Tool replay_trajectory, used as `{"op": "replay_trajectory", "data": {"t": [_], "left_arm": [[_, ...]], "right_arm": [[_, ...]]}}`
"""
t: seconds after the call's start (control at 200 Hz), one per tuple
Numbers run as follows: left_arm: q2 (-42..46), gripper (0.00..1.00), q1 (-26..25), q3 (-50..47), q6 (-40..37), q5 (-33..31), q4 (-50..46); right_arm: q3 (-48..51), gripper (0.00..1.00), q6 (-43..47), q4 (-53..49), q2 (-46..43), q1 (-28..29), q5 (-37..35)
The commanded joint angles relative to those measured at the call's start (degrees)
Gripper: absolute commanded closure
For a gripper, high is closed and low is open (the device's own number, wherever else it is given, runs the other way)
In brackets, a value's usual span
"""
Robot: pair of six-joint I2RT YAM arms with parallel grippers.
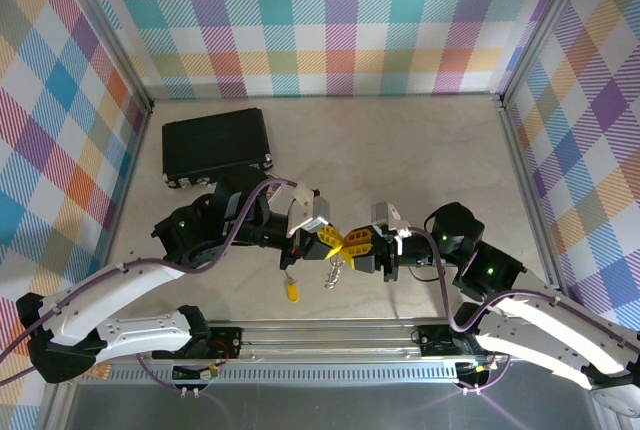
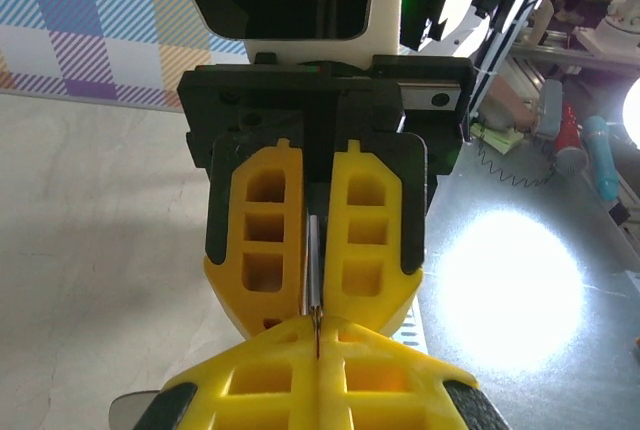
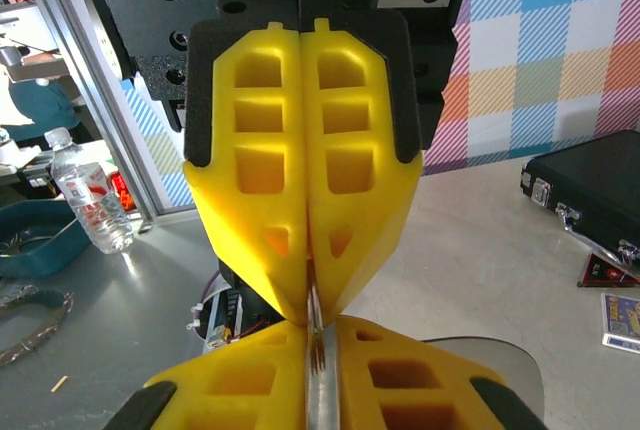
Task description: Put the keys on the keyring
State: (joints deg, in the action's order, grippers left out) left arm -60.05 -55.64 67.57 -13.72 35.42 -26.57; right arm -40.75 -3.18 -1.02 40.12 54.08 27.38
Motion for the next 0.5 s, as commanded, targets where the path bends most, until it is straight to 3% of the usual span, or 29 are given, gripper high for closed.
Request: {"op": "replay_trajectory", "data": {"t": [0.0, 0.09, 0.32, 0.425, 0.495], "left_arm": [[0.0, 1.0, -0.2, 2.3, -2.3, 1.0, -2.9], [0.0, 1.0, -0.2, 2.5, -2.8, 0.5, -3.9], [0.2, 1.0, -0.3, 1.8, -2.1, 0.4, -2.9], [1.9, 0.78, -0.2, -1.0, 0.7, 0.3, 2.2], [4.0, 0.72, -0.2, -3.6, 3.4, -2.2, 6.5]], "right_arm": [[-1.5, 0.91, 1.3, -0.7, -1.0, 0.4, -1.2], [-1.9, 1.0, 1.7, -2.2, -0.7, 0.4, -1.9], [-2.0, 1.0, 1.4, -1.4, 1.0, 0.4, -2.1], [-0.6, 1.0, 0.4, 2.1, 0.4, 0.4, -2.2], [1.6, 1.0, -1.2, 7.0, -0.6, 0.4, -2.7]]}}
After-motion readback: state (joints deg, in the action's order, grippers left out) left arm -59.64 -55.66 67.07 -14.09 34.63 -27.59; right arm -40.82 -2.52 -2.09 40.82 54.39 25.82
